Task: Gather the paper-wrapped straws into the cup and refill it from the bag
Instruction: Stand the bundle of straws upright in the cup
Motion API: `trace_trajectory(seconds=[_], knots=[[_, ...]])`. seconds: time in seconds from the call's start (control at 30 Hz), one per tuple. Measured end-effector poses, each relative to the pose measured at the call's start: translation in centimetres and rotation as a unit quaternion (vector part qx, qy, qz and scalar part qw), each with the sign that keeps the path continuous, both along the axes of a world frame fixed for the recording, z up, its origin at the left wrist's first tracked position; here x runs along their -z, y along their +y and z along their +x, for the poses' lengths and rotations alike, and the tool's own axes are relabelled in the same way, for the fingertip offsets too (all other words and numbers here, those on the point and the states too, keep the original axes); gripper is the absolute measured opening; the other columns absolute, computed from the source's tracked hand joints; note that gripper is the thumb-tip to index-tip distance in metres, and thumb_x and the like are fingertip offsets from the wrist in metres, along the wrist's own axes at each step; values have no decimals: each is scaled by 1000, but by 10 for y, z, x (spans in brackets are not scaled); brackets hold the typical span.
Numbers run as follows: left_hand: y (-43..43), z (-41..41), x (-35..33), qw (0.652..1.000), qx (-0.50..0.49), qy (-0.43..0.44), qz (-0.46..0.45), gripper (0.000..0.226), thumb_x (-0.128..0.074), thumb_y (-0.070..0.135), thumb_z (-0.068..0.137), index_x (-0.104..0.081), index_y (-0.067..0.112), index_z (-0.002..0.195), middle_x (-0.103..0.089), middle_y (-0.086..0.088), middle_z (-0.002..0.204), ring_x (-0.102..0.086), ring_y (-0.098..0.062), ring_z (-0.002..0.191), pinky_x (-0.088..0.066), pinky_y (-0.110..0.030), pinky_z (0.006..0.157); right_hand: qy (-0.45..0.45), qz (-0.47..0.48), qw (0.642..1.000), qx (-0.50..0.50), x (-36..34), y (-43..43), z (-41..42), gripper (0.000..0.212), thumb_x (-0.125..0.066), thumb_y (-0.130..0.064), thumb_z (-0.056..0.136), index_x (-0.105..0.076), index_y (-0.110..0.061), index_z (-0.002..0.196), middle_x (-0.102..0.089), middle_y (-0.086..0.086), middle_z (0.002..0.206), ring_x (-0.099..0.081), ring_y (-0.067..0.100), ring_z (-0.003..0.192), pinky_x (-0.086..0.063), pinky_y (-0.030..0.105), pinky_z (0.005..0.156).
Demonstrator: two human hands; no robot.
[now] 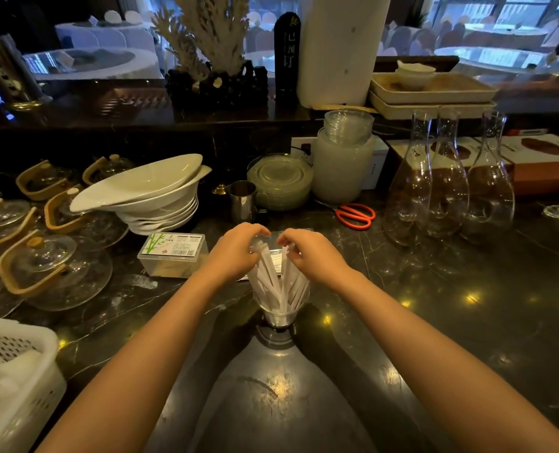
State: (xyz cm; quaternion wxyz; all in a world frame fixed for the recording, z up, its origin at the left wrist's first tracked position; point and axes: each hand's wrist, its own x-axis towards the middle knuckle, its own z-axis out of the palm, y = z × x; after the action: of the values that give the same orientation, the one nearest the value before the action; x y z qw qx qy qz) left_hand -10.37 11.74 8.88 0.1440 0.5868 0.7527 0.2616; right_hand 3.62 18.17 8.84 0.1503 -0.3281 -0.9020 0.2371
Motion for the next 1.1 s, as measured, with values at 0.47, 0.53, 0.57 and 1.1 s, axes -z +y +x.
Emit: trace_trajectory(seconds=[0.47, 0.53, 0.57, 1.1], knots=[[-2, -14, -1, 1000, 12, 24, -9, 45, -49, 35, 87, -43, 21, 129, -43, -7, 138, -38, -23, 126, -35, -44, 104, -3, 10, 1000, -22, -6, 5, -3, 39, -56, -26, 85, -47, -19, 123, -49, 5, 131, -41, 21, 122, -36, 36, 99], [-1, -16, -6, 999, 13, 33, -11, 48, -46, 37, 88, -37, 23, 133, -36, -7, 145, -30, -23, 134, -28, -47, 109, -1, -10, 1000, -20, -12, 8, -4, 43, -54, -31, 86, -44, -20, 126, -46, 6, 135, -37, 22, 126, -37, 40, 103], [0, -18, -8, 999, 11, 35, -10, 49, -45, 38, 88, -35, 24, 134, -34, -7, 147, -26, -23, 136, -25, -48, 111, -5, -22, 1000, -17, -15, 10, -5, 45, -53, -33, 86, -42, -21, 128, -44, 6, 137, -35, 23, 128, -36, 43, 104], [42, -50, 11, 944, -123, -299, -59, 51, -47, 28, 89, -31, 21, 137, -34, -11, 146, -34, -28, 131, -31, -38, 102, 10, -280, 954, 110, -16, 80, -19, 63, -45, -44, 88, -24, -16, 140, -28, 9, 150, -34, 25, 133, -34, 36, 99]])
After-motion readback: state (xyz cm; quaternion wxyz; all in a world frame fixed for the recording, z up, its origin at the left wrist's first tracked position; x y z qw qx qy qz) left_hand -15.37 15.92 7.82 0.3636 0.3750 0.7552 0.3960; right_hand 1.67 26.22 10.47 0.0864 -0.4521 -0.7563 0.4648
